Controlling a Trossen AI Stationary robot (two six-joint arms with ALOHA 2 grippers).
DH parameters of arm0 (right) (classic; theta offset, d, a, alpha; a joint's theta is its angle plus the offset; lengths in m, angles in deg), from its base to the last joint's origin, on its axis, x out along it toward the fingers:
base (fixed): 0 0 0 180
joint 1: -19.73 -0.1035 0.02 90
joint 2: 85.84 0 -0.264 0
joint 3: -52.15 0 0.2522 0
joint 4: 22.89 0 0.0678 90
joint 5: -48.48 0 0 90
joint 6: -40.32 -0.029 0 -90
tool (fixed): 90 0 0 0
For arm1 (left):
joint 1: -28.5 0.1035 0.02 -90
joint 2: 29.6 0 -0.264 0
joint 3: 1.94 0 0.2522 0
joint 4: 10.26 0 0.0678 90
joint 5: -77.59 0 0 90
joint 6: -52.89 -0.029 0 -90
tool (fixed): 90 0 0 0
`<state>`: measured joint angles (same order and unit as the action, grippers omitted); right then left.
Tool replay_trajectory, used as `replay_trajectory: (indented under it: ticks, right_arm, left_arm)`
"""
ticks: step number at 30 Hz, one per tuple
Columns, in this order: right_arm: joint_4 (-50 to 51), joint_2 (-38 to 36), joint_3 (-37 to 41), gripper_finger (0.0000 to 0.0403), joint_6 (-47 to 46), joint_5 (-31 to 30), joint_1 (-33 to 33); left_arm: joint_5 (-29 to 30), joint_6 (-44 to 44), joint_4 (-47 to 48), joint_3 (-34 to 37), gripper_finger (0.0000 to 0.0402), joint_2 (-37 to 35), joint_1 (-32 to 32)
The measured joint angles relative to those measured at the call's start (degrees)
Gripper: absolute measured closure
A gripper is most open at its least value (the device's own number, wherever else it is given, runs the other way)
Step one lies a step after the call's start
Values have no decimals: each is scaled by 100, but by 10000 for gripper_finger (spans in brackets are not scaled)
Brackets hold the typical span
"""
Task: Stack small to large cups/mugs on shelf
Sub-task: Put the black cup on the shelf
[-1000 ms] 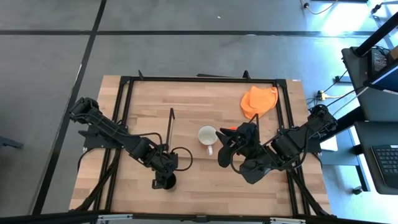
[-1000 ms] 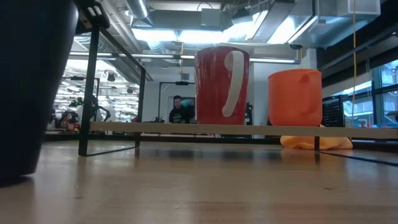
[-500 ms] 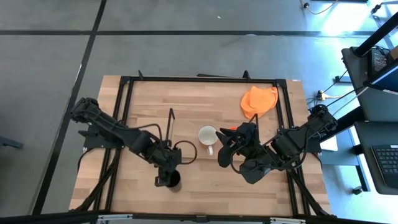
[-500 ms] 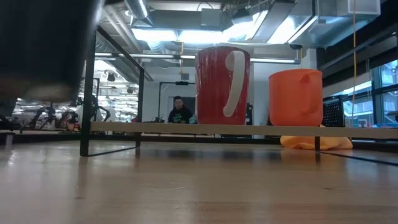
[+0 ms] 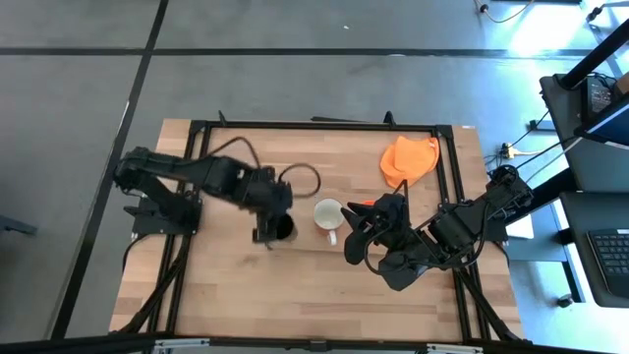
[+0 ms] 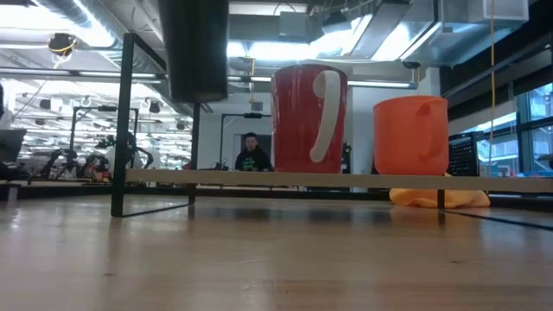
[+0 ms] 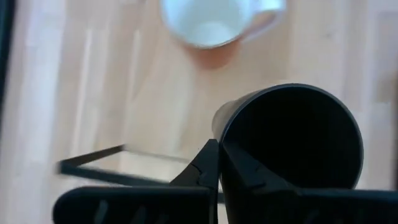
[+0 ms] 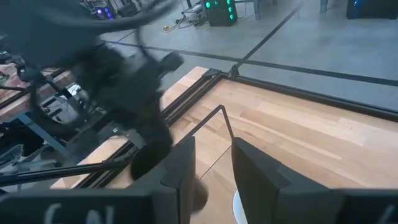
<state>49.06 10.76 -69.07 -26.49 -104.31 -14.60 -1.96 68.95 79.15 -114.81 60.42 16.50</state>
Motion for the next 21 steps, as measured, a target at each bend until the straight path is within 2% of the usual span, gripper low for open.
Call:
replay_trajectory:
  ticks: [10, 21]
  right_arm:
    - [-2, 0, 0, 297, -18, -2, 0]
    - [-4, 0, 0, 297, -22, 0, -8]
  left_arm:
    - [-278, -1040, -55, 33, 401, 388, 979]
    - [-530, -1367, -149, 37, 401, 748, 1088]
